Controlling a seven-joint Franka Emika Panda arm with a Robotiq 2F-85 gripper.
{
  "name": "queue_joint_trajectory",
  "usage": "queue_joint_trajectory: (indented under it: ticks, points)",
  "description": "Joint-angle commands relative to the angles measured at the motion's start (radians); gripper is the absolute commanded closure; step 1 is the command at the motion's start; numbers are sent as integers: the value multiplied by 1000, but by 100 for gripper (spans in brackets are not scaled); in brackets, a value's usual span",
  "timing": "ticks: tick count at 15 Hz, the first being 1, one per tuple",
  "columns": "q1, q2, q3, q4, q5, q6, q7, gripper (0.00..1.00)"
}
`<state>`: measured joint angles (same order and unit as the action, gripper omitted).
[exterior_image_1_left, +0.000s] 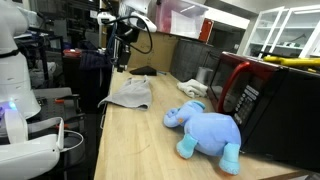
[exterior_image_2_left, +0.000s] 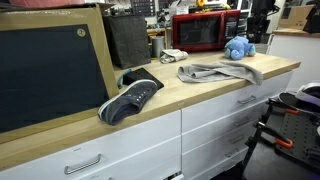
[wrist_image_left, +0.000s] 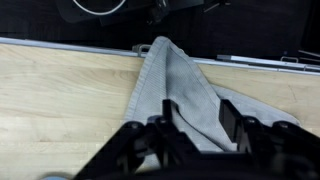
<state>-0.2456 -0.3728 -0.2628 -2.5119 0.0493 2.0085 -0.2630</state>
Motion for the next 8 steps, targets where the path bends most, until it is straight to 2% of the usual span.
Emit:
queue_joint_trajectory:
  ticks: [1, 3, 8]
  points:
    - [49, 60, 28, 63, 98, 54, 126, 15]
    - [81, 101, 73, 85, 149, 118, 233, 2]
    - [157, 235, 187, 164, 161, 230, 435, 0]
